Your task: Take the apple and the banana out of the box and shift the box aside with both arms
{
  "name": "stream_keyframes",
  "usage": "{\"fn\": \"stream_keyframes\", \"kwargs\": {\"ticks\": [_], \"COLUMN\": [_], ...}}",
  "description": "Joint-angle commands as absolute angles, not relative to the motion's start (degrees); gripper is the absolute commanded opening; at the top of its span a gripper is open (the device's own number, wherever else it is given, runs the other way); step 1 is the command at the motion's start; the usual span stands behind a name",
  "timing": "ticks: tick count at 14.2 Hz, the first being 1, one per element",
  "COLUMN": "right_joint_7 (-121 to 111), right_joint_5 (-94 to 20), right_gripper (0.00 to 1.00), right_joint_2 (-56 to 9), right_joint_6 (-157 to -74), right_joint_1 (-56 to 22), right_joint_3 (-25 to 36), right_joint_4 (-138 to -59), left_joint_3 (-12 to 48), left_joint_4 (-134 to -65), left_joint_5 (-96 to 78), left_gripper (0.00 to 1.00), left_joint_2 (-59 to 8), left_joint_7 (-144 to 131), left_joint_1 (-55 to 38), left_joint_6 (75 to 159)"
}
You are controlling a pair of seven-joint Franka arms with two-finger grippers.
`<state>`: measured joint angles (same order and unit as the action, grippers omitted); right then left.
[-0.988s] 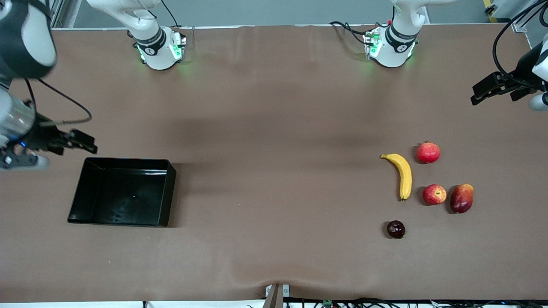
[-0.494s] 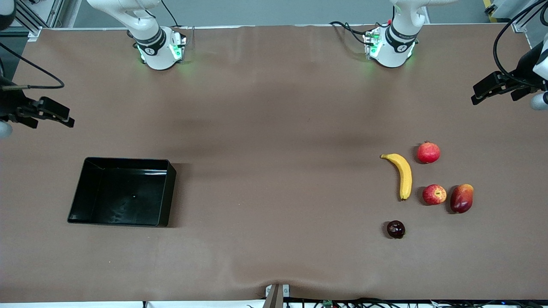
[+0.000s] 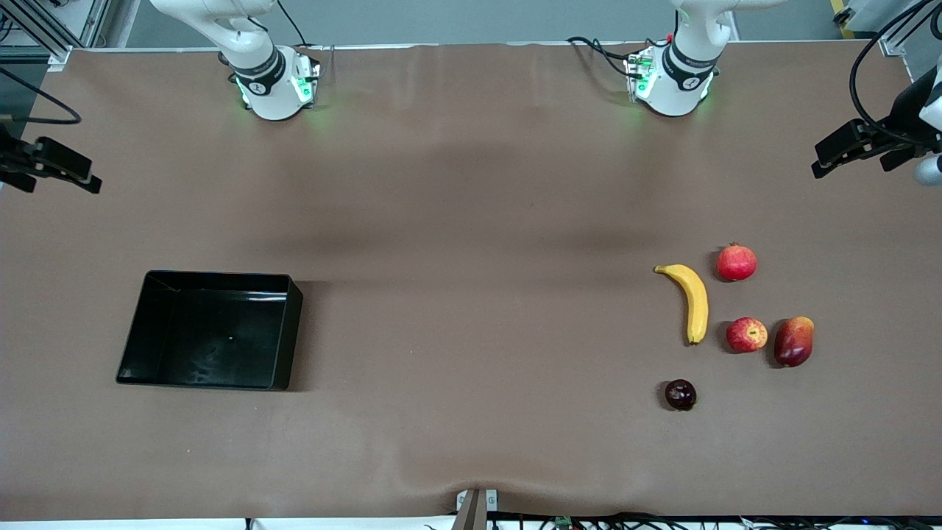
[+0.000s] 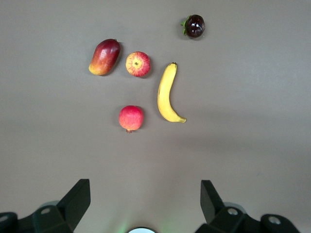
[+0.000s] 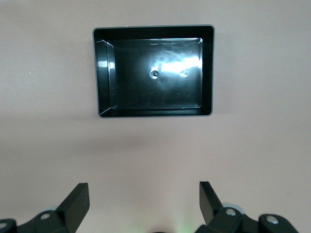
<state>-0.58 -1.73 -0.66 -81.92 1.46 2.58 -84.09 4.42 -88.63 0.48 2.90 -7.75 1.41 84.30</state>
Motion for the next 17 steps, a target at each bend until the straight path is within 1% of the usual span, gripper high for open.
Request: {"fn": "stream_keyframes", "kwargs": {"ticks": [1, 4, 17], "right_joint_7": [0.0, 0.0, -0.44], "right_joint_5": [-0.88, -0.79, -1.58], "right_gripper": [1.0, 1.0, 1.0], "right_joint_2": [-0.09, -0.18, -0.97], "right_joint_6": [-82.0, -83.93, -83.14], "right_joint_1": [3.25, 1.94, 1.67], "right_joint_3": [0.62, 0.62, 0.7], "right_joint_4": [-85.08, -85.17, -84.73], "left_joint_3": [4.39, 4.39, 4.39], "left_joint_4": [-89.82, -89.82, -88.59], "left_joint_5": [0.0, 0.0, -0.35], "left_gripper": [1.0, 1.0, 1.0], "left_joint_2": [4.66, 4.66, 3.61], "left_joint_7": [-8.0, -7.3, -6.07], "left_joint_1": [1.84, 2.11, 2.2], "left_joint_6": [84.2, 84.2, 84.2]}}
